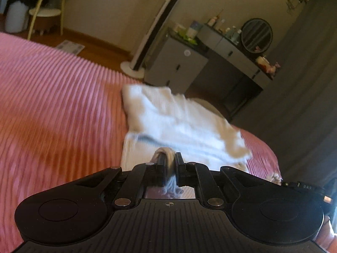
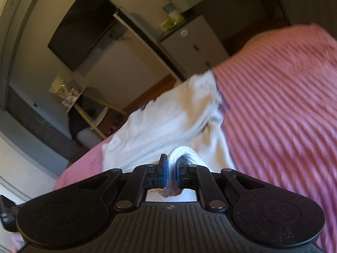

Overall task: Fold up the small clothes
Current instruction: 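Grasp the ruffled hem with both grippers and fold it toward the collar, then grasp the folded hem edge with both grippers and lift it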

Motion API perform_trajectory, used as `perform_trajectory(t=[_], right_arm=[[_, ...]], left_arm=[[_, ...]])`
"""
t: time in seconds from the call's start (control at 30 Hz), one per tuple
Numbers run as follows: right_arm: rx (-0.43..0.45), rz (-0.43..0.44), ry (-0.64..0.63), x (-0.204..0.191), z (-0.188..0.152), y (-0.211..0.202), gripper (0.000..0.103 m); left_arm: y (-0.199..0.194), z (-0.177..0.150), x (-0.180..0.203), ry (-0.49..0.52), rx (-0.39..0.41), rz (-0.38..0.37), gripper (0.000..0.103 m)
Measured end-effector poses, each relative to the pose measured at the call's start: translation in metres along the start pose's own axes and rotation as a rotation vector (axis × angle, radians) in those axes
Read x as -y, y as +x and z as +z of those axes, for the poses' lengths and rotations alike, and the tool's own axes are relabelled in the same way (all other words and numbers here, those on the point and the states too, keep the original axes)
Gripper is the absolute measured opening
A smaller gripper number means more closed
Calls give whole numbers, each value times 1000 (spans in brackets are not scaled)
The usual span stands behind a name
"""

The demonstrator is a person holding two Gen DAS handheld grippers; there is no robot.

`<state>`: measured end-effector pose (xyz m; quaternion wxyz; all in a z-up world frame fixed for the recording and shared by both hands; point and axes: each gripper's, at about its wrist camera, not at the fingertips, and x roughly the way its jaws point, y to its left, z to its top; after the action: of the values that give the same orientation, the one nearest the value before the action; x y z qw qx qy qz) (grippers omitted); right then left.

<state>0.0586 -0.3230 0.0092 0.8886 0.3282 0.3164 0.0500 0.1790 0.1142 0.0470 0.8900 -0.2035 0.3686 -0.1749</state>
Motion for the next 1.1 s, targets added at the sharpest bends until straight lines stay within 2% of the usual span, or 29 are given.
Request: perform_trajectory(t=[0.23, 0.3, 0.4, 0.5, 0.57, 0.6, 0.63, 0.67, 0.73, 0.77, 0.9, 0.97, 1.1], right_arm=[[71, -147, -115, 3, 27, 52, 8], [71, -172, -148, 4, 31, 70, 8], [71, -199, -181, 11, 30, 95, 8], [78, -216, -185, 19, 27, 105, 11], [119, -188, -160, 26, 26, 96, 15], [146, -180, -144, 29, 25, 88, 20], [173, -182, -138, 30, 24, 80, 32], [207, -195, -147, 31, 22, 72, 38], [255, -211, -209, 30, 18, 58, 48], [245, -214, -249, 30, 16, 55, 49], [111, -200, -362, 25, 4, 66, 50], [89, -210, -434, 16, -2, 73, 50], [95, -205, -471, 5, 4, 82, 54]], left_arm=[[61, 25, -13, -8, 14, 98, 10], [76, 27, -20, -14, 12, 117, 10], [97, 23, -28, 11, 3, 186, 10], [100, 20, -36, 10, 3, 212, 12], [84, 17, -36, 39, 70, 240, 17], [73, 16, -35, 71, 111, 275, 18], [64, 14, -34, 110, 140, 298, 23], [57, 12, -33, 165, 153, 305, 31], [50, 3, -28, 285, 127, 278, 47], [50, -4, -26, 339, 111, 261, 51], [69, -24, -11, 469, 34, 257, 52], [84, -27, -5, 480, 7, 255, 52], [101, -22, 1, 455, 0, 238, 53]])
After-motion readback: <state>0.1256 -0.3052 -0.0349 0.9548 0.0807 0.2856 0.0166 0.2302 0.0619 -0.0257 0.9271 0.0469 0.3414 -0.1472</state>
